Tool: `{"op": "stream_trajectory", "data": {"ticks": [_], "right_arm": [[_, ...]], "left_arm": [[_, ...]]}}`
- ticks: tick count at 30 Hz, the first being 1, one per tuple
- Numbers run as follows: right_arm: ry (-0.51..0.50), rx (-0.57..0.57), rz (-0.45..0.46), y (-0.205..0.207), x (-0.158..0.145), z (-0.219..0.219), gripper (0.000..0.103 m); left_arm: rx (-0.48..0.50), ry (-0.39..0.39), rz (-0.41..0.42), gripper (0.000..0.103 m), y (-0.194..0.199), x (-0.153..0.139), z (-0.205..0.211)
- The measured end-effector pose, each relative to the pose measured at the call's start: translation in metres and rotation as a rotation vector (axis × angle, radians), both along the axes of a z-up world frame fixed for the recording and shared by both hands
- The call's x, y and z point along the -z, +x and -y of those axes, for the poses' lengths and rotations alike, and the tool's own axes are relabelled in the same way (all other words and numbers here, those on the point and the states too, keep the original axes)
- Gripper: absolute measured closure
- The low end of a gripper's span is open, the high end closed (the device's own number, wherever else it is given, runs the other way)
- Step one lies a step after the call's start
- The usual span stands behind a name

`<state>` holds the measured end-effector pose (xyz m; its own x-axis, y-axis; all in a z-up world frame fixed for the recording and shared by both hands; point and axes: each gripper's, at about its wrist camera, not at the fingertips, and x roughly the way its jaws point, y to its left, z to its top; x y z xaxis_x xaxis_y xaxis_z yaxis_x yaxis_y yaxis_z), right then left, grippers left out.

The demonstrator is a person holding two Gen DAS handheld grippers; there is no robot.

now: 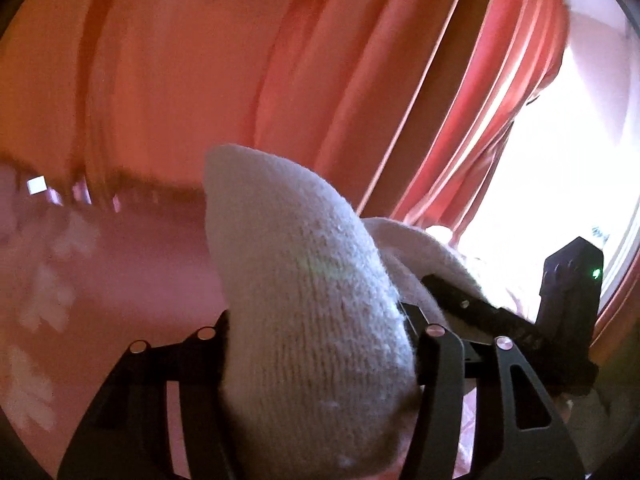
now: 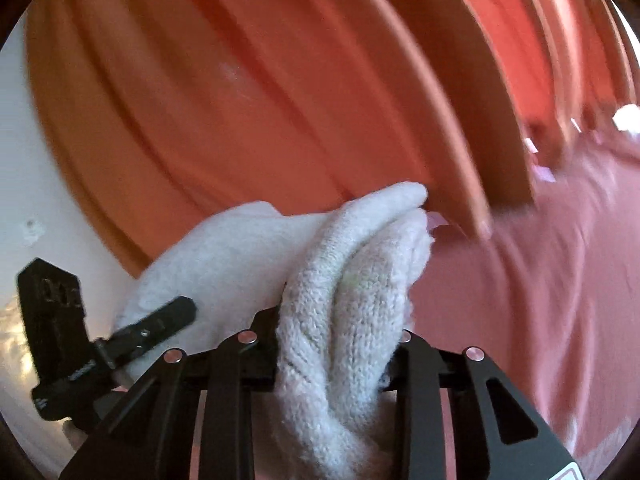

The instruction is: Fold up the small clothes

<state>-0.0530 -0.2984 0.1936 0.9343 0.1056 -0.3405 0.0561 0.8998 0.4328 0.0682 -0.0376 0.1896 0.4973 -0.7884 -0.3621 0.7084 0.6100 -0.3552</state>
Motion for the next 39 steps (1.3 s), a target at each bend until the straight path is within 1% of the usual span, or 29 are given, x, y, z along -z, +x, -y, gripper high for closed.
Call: {"op": "stream_trajectory", "data": {"ticks": [2, 4, 5, 6, 7, 8, 9, 10, 11, 12, 14, 15, 16, 17, 18, 19, 20, 22, 23, 24, 26, 28, 29, 30, 32, 33, 35, 38, 39], "right_arm": [[-0.020, -0.038, 0.053, 0.004, -0.024, -0.016, 0.075], [-0.042, -0.069, 0.071, 0.017, -0.033, -0.032, 0.075], [-0.046, -0.085, 0.062, 0.030, -0.031, -0.039, 0.074], [-0.044, -0.099, 0.042, 0.043, -0.024, -0.043, 0.071], [-0.039, -0.117, -0.008, 0.066, -0.005, -0.046, 0.068], [-0.035, -0.120, -0.053, 0.081, 0.014, -0.047, 0.063], [-0.033, -0.120, -0.138, 0.101, 0.046, -0.047, 0.060], [-0.033, -0.114, -0.199, 0.112, 0.066, -0.046, 0.060], [-0.013, -0.080, -0.316, 0.124, 0.104, -0.043, 0.060], [-0.002, -0.065, -0.347, 0.126, 0.120, -0.042, 0.060], [-0.006, -0.055, -0.408, 0.128, 0.143, -0.044, 0.060], [-0.010, -0.066, -0.413, 0.131, 0.143, -0.045, 0.060], [-0.010, -0.089, -0.385, 0.133, 0.140, -0.045, 0.060], [-0.019, -0.096, -0.357, 0.138, 0.135, -0.044, 0.051], [-0.029, -0.075, -0.350, 0.142, 0.133, -0.042, 0.036], [-0.025, -0.059, -0.349, 0.149, 0.134, -0.037, 0.030], [0.002, -0.062, -0.359, 0.158, 0.139, -0.032, 0.028], [0.092, -0.093, -0.422, 0.178, 0.159, -0.023, 0.028], [0.135, -0.103, -0.452, 0.182, 0.170, -0.021, 0.028], [0.164, -0.119, -0.469, 0.182, 0.179, -0.023, 0.028], [0.236, -0.168, -0.490, 0.183, 0.196, -0.023, 0.027], [0.291, -0.223, -0.498, 0.188, 0.206, -0.028, 0.033], [0.292, -0.236, -0.494, 0.189, 0.207, -0.030, 0.046], [0.254, -0.244, -0.478, 0.190, 0.202, -0.035, 0.055], [0.166, -0.252, -0.421, 0.184, 0.181, -0.046, 0.068], [0.145, -0.257, -0.380, 0.180, 0.167, -0.050, 0.072], [0.104, -0.244, -0.281, 0.171, 0.137, -0.058, 0.073], [0.001, -0.215, -0.185, 0.157, 0.112, -0.065, 0.073], [-0.015, -0.204, -0.194, 0.158, 0.116, -0.064, 0.072]], "left_arm": [[-0.019, -0.024, 0.059, 0.047, 0.002, -0.023, -0.023], [-0.042, -0.033, 0.069, 0.046, 0.011, -0.033, -0.043], [-0.056, -0.032, 0.069, 0.042, 0.017, -0.034, -0.047], [-0.091, -0.024, 0.069, 0.033, 0.025, -0.028, -0.056], [-0.132, -0.002, 0.071, 0.028, 0.034, -0.019, -0.060], [-0.184, 0.033, 0.068, 0.014, 0.042, -0.004, -0.064], [-0.263, 0.092, 0.046, 0.009, 0.057, 0.022, -0.066], [-0.320, 0.165, -0.006, 0.009, 0.073, 0.052, -0.065], [-0.359, 0.215, -0.059, 0.015, 0.084, 0.072, -0.066], [-0.417, 0.267, -0.151, 0.022, 0.096, 0.107, -0.071], [-0.449, 0.275, -0.238, 0.022, 0.102, 0.133, -0.082], [-0.449, 0.256, -0.282, 0.022, 0.104, 0.139, -0.086], [-0.430, 0.232, -0.287, 0.021, 0.106, 0.138, -0.084], [-0.421, 0.221, -0.277, 0.015, 0.109, 0.137, -0.084], [-0.444, 0.230, -0.259, 0.011, 0.113, 0.134, -0.085], [-0.459, 0.236, -0.253, 0.010, 0.114, 0.132, -0.086], [-0.465, 0.238, -0.275, 0.010, 0.123, 0.135, -0.085], [-0.445, 0.206, -0.365, 0.008, 0.136, 0.149, -0.089], [-0.428, 0.186, -0.435, 0.008, 0.143, 0.161, -0.092], [-0.404, 0.148, -0.527, 0.007, 0.153, 0.176, -0.094], [-0.352, 0.041, -0.657, 0.007, 0.158, 0.195, -0.100], [-0.328, 0.000, -0.687, 0.011, 0.160, 0.197, -0.100], [-0.319, 0.004, -0.678, 0.020, 0.159, 0.194, -0.099], [-0.312, 0.016, -0.641, 0.030, 0.159, 0.189, -0.095], [-0.300, 0.035, -0.554, 0.044, 0.155, 0.173, -0.087], [-0.295, 0.051, -0.478, 0.049, 0.150, 0.158, -0.081], [-0.284, 0.058, -0.310, 0.051, 0.139, 0.126, -0.072], [-0.276, 0.045, -0.198, 0.048, 0.127, 0.104, -0.070], [-0.294, 0.072, -0.178, 0.043, 0.127, 0.106, -0.066]]}}
